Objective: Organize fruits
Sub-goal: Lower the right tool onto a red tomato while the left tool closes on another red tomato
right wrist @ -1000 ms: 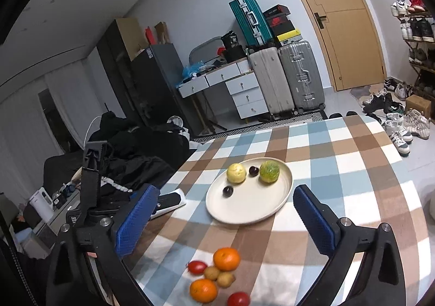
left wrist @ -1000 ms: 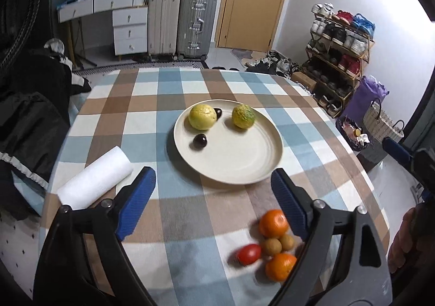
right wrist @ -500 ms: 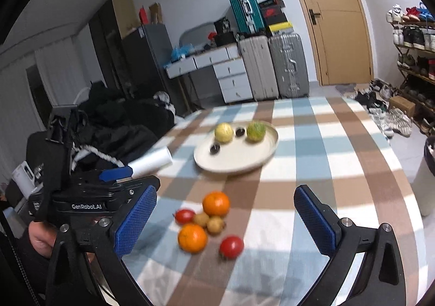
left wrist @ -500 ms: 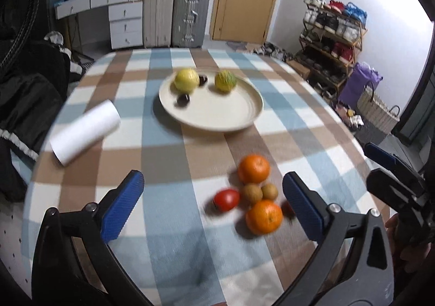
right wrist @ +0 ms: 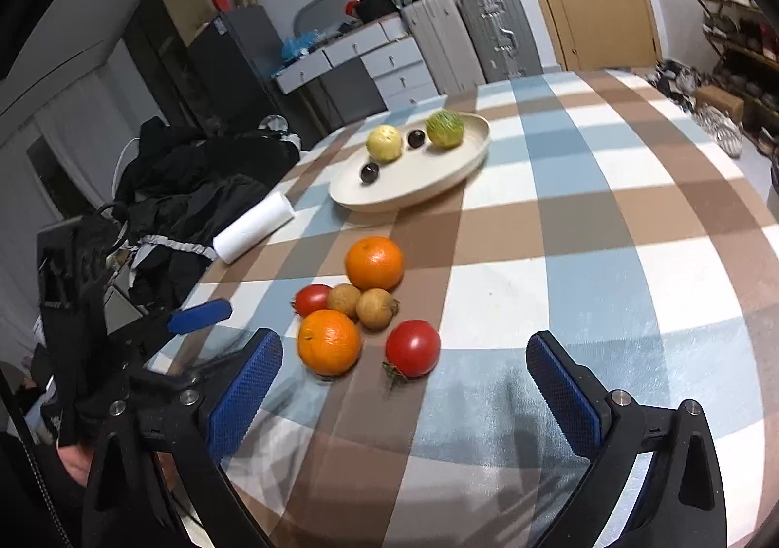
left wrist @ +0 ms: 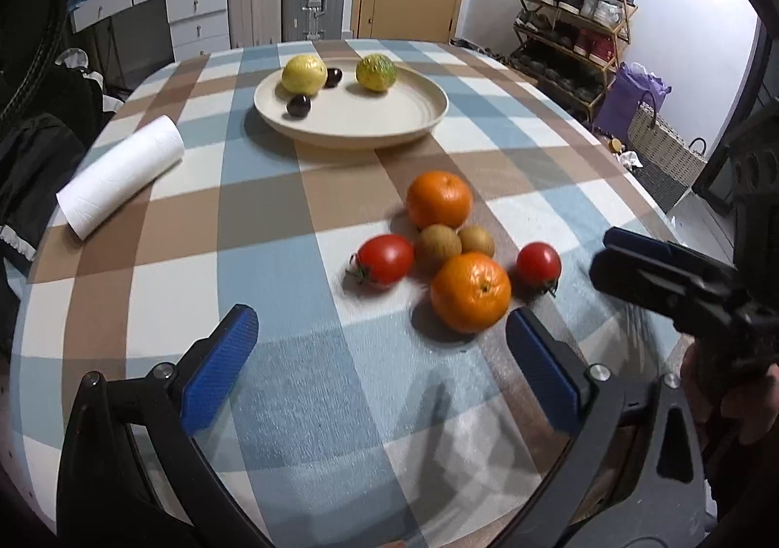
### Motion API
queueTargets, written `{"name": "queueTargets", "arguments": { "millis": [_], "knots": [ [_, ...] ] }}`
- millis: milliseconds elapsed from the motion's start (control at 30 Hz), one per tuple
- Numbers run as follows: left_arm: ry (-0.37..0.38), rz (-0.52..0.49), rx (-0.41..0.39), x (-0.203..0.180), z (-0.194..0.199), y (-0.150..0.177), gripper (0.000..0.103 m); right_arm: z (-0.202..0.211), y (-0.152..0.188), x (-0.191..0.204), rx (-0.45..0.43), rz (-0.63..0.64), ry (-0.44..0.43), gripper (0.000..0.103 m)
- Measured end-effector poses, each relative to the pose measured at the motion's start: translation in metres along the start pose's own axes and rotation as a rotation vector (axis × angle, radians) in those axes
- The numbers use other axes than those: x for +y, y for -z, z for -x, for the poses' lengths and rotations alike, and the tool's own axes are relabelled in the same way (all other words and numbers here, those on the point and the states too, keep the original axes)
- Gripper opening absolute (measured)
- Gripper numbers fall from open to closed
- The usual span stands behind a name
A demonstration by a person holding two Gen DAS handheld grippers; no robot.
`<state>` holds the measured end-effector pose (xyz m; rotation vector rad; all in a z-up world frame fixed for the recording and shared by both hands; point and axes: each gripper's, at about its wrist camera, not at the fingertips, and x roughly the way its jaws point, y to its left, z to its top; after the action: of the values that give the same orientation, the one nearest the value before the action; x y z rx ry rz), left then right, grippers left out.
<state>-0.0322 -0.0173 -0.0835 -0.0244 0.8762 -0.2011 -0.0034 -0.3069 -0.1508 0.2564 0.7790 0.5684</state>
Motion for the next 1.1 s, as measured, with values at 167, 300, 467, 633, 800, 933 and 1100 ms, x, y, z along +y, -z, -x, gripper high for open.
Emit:
{"name": "queueTargets", "arguments": {
  "millis": [167, 300, 467, 633, 800, 933, 1100],
  "knots": [
    [-0.006, -0.018, -0.007, 0.000, -0.003, 0.001, 0.102, -0.010, -0.001, 0.001, 0.024, -0.005, -0.016, 0.098],
    [-0.001, 0.000, 0.003, 0.004, -0.007, 0.000, 0.102, -0.019, -0.002, 0.003, 0.059, 0.000, -0.024, 0.079],
    [-0.005, 0.013, 0.007, 0.011, -0.011, -0.003, 0.102, -0.023, -0.002, 0.004, 0.070, 0.004, -0.003, 0.067],
    [-0.001, 0.036, 0.009, 0.020, -0.014, -0.007, 0.102, -0.028, -0.002, 0.004, 0.088, 0.005, -0.010, 0.046],
    [0.018, 0.075, 0.013, 0.032, -0.016, -0.012, 0.102, -0.029, -0.001, 0.002, 0.086, -0.001, -0.002, 0.031],
    [0.062, 0.128, 0.032, 0.044, -0.020, -0.017, 0.102, -0.030, -0.002, 0.000, 0.087, -0.005, 0.007, 0.027],
    [0.153, 0.201, 0.050, 0.062, -0.026, -0.023, 0.101, -0.030, -0.002, 0.007, 0.083, 0.037, 0.027, 0.026]
  ]
}}
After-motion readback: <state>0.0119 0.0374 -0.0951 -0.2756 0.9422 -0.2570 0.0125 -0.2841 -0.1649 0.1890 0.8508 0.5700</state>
